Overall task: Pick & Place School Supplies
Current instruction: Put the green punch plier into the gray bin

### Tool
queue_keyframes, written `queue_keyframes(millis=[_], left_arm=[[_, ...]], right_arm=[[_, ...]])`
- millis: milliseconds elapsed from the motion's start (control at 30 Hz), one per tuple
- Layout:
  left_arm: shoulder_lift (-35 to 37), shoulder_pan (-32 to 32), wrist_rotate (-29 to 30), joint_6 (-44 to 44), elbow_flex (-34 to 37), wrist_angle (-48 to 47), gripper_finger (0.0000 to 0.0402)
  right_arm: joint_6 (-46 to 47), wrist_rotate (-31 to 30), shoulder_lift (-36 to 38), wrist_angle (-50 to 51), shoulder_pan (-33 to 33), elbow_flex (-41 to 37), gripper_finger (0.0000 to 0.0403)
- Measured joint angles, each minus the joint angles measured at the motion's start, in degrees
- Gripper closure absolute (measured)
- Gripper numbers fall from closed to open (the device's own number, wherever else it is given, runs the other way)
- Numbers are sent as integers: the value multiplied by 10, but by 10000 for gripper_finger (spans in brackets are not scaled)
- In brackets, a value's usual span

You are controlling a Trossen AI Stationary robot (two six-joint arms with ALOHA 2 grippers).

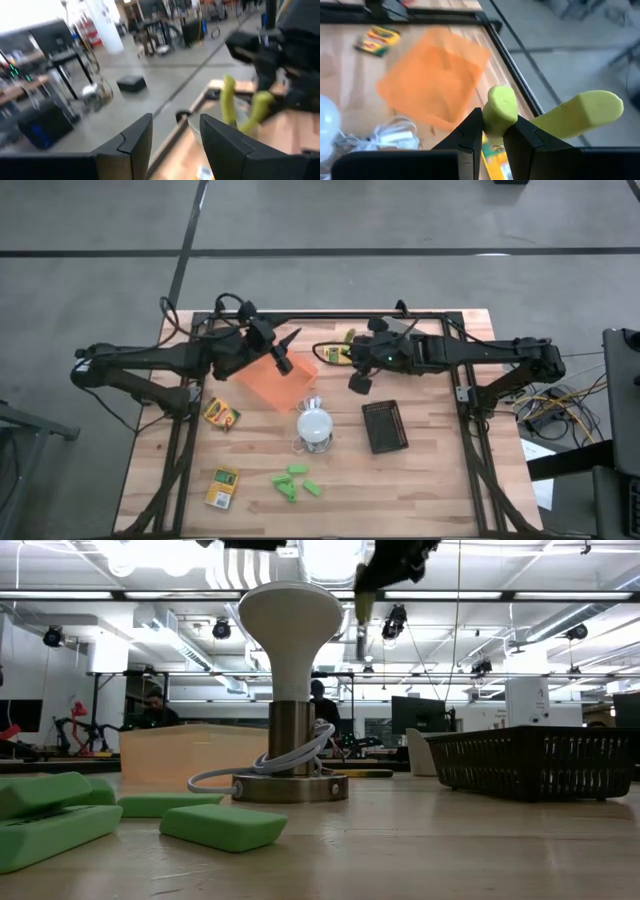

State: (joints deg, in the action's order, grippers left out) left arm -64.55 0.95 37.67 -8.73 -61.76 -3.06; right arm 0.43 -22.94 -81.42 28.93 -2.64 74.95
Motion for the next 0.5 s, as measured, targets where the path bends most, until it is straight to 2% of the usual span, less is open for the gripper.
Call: queue_keyframes(millis=[233, 500], left_arm=[[0, 0, 0, 118, 0, -127, 232], [0, 1, -1, 209, 2, -190, 232]], right_arm=[[104, 0, 4, 122, -70, 27, 344], [167, 23, 4, 256, -178, 41, 344]])
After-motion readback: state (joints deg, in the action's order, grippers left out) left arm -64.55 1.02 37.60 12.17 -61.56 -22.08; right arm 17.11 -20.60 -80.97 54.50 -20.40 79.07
